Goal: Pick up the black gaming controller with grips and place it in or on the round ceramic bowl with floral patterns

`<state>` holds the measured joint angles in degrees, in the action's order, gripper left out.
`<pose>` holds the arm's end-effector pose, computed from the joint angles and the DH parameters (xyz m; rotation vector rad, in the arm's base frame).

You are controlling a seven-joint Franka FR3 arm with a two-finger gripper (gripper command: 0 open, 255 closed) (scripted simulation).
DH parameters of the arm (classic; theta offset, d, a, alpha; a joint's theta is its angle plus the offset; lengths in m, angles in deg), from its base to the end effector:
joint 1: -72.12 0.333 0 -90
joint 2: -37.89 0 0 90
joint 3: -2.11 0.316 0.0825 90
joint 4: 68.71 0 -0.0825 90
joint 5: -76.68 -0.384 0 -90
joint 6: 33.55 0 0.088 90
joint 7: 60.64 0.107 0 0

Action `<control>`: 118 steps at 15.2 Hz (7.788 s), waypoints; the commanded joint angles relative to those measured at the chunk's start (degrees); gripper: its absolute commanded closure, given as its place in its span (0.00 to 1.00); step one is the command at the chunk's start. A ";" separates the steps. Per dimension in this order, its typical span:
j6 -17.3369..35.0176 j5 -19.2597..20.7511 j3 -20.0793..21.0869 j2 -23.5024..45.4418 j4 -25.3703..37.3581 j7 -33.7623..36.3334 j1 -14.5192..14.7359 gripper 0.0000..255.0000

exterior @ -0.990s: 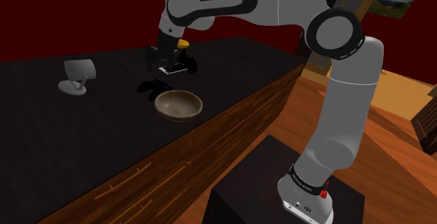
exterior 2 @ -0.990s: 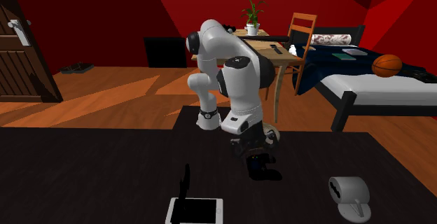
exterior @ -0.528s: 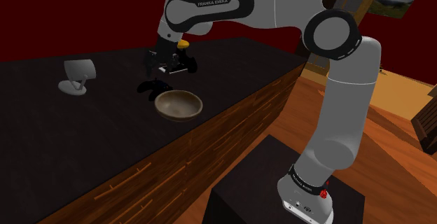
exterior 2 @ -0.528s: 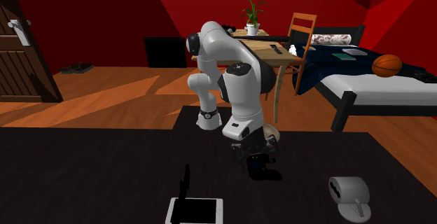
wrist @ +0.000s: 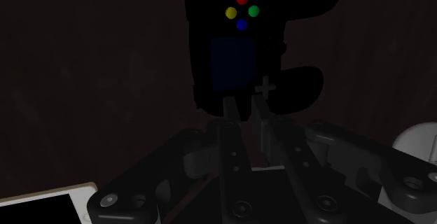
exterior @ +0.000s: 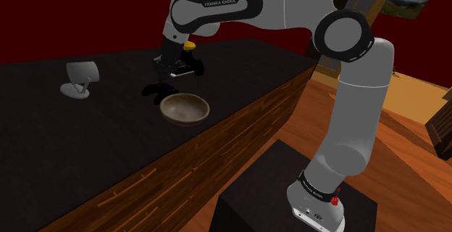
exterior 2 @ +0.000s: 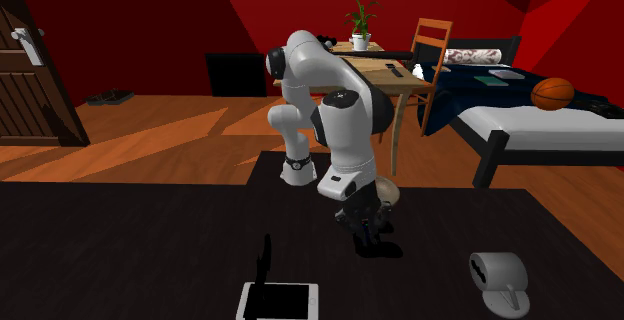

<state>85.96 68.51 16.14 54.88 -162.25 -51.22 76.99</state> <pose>0.6297 0.2058 0.4679 -2.9009 -0.1293 -0.1606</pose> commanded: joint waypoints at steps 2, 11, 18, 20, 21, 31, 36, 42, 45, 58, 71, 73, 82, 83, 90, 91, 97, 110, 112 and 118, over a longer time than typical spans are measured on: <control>0.00 0.00 0.00 0.00 0.00 0.00 0.00 1.00; -4.30 0.16 0.02 -0.64 3.72 0.70 0.00 1.00; -9.54 0.45 0.03 -0.78 8.89 1.59 0.09 1.00; -11.09 0.56 0.04 -0.68 10.56 1.86 0.13 1.00; -11.87 0.61 0.04 -0.61 11.42 2.00 0.15 1.00; -14.97 9.12 2.33 6.51 16.34 -6.34 5.36 0.00; -11.35 9.23 2.27 6.95 13.16 -6.26 5.45 0.00; -9.55 9.33 2.24 7.31 11.71 -6.20 5.52 0.00; -9.55 9.33 2.24 7.31 11.71 -6.20 5.52 0.00; -11.03 9.31 2.28 7.19 13.08 -6.14 5.57 1.00; -21.57 9.65 2.41 8.18 24.64 -5.49 6.40 1.00; -23.38 9.78 2.42 8.65 26.93 -5.36 6.62 1.00; -26.70 8.82 2.92 4.15 25.88 -4.86 6.22 1.00; -25.58 8.04 3.12 1.10 21.79 -4.89 5.68 1.00; -22.00 2.68 3.60 -17.12 0.70 -5.61 3.95 1.00; -21.92 1.95 3.57 -19.48 -1.63 -5.72 3.93 1.00; -20.88 -0.90 3.31 -28.98 -11.82 -6.24 4.32 1.00; -10.91 -1.53 3.69 -29.65 -22.49 -7.34 4.61 1.00; -9.38 -1.60 3.78 -29.56 -23.93 -7.48 4.65 1.00; -7.22 -1.69 3.91 -29.34 -25.89 -7.66 4.71 1.00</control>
<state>78.64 66.82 20.06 25.55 -188.06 -58.85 81.71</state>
